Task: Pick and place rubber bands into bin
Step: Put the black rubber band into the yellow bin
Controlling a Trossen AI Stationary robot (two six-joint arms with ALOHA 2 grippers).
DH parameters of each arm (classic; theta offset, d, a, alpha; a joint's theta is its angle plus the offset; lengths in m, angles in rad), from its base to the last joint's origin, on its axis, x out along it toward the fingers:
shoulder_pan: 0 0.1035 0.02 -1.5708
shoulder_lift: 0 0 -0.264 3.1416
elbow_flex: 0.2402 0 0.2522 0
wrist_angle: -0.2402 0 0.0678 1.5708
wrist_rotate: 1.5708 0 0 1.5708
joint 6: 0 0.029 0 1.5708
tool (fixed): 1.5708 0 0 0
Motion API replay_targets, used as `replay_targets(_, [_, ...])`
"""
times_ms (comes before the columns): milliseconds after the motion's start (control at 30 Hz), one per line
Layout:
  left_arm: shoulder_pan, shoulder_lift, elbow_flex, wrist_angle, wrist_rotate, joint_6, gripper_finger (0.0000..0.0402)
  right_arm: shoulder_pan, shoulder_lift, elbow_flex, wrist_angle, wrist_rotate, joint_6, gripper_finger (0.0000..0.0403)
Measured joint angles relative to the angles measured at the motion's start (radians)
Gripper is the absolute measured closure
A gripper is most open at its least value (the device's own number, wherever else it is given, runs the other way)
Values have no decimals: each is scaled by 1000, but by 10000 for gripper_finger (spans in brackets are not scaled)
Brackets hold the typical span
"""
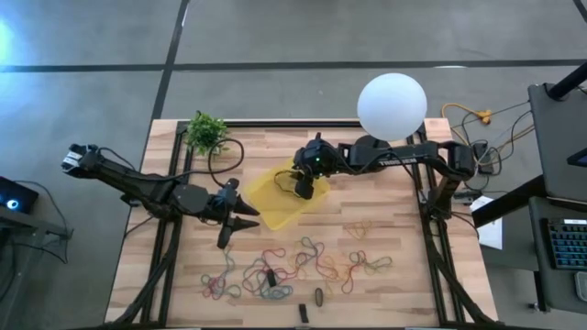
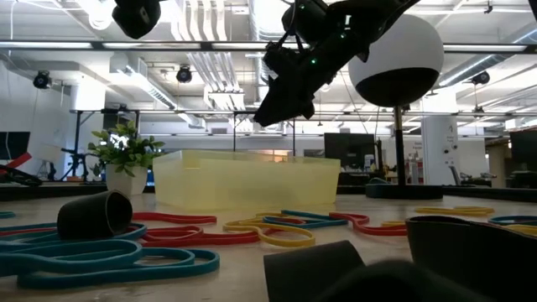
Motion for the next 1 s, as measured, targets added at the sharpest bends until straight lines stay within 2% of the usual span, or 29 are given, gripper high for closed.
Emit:
replay_targets(133, [0, 0, 0, -16, 0, -2, 277, 4, -40, 0, -58, -84, -10, 251])
replay_targets(267, [-1, 8, 0, -109, 9, -47, 277, 34, -118, 0, -193, -140, -50, 247])
replay_targets(433, [-14, 55, -1, -196, 95, -87, 277, 105, -225, 0, -348, -146, -92, 256])
replay_targets(567, [-33, 131, -1, -195, 168, -106, 277, 166, -304, -5, -412, -146, -68, 265])
replay_targets(800, [-84, 303, -1, -116, 299, -50, 277, 287, -438, -52, -452, -146, 31, 278])
replay_targets(1000, [-132, 425, 0, 67, 315, 108, 277, 361, -547, -152, -452, -102, 172, 288])
